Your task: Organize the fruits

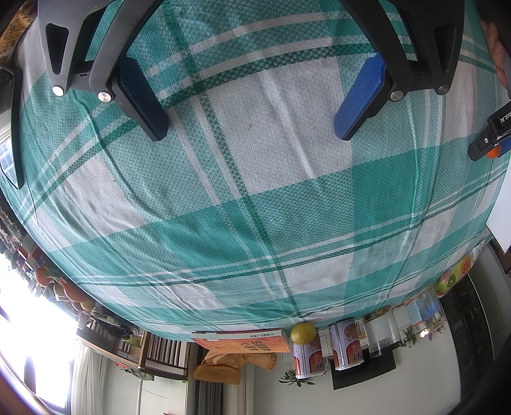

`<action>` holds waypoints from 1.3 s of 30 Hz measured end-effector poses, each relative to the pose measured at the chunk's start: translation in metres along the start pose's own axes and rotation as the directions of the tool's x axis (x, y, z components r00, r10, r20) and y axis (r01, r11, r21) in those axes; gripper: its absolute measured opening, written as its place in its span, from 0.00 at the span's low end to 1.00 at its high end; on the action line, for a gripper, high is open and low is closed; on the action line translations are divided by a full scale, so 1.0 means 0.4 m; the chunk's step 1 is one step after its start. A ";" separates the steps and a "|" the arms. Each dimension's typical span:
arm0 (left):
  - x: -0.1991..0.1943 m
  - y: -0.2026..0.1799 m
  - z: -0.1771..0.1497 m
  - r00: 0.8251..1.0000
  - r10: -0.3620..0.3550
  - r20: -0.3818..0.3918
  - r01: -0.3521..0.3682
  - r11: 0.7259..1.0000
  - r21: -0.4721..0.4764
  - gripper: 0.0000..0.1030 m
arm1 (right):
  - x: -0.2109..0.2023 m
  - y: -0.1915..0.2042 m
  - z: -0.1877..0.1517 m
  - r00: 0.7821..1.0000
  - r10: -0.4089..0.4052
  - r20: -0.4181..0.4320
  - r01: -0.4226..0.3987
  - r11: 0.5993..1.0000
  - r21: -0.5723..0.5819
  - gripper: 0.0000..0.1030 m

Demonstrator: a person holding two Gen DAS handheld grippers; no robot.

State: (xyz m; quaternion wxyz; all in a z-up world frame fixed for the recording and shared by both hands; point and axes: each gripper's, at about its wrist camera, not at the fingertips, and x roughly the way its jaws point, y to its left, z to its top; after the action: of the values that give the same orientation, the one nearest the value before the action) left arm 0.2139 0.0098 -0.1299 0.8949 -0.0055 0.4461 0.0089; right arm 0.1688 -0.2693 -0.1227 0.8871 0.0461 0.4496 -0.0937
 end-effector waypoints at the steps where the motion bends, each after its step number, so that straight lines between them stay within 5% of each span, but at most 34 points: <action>1: 0.000 0.000 0.000 1.000 0.000 0.000 0.000 1.000 0.000 0.96 | 0.000 0.000 0.000 1.000 0.000 0.000 0.000 1.000 0.000 1.00; 9: 0.000 0.000 0.000 1.000 0.000 0.000 0.000 1.000 0.000 0.97 | 0.000 -0.001 0.006 1.000 0.025 -0.013 -0.025 1.000 -0.018 1.00; 11: 0.000 0.000 0.000 1.000 0.000 0.000 0.000 1.000 0.000 0.97 | 0.009 -0.015 0.043 0.993 0.115 -0.018 -0.115 0.993 0.013 1.00; 16: 0.000 0.000 0.000 1.000 0.001 0.000 -0.001 1.000 0.000 0.97 | 0.096 -0.032 0.295 0.948 0.305 0.090 -0.315 0.940 0.132 1.00; 20: 0.000 -0.001 0.000 1.000 0.000 0.000 0.000 1.000 -0.001 0.97 | 0.229 0.017 0.522 0.928 0.338 0.155 -0.361 0.921 0.149 0.96; 25: 0.000 0.000 0.001 1.000 0.003 0.000 -0.003 1.000 0.000 0.97 | 0.407 0.106 0.689 0.915 0.400 0.047 -0.401 0.894 0.199 0.84; 30: 0.000 0.000 0.001 1.000 0.005 0.000 -0.005 1.000 -0.001 0.98 | 0.493 0.134 0.740 0.927 0.371 0.050 -0.368 0.880 0.298 0.78; 33: 0.001 0.000 0.000 1.000 0.006 0.000 -0.006 1.000 -0.001 0.98 | 0.512 0.137 0.752 0.919 0.392 0.042 -0.384 0.867 0.319 0.47; 34: 0.000 0.000 0.000 1.000 0.006 0.000 -0.006 1.000 -0.001 0.98 | 0.506 0.134 0.745 0.917 0.396 0.051 -0.391 0.863 0.321 0.47; 39: 0.000 0.000 0.000 1.000 0.005 0.000 -0.005 1.000 -0.001 0.98 | 0.412 0.100 0.618 0.859 0.510 0.043 -0.499 0.817 0.290 0.47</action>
State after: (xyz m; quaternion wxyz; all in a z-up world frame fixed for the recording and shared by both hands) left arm 0.2142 0.0096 -0.1299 0.8948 -0.0048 0.4463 0.0115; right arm 0.4675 -0.2916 -0.1094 0.8551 0.2949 0.4188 0.0805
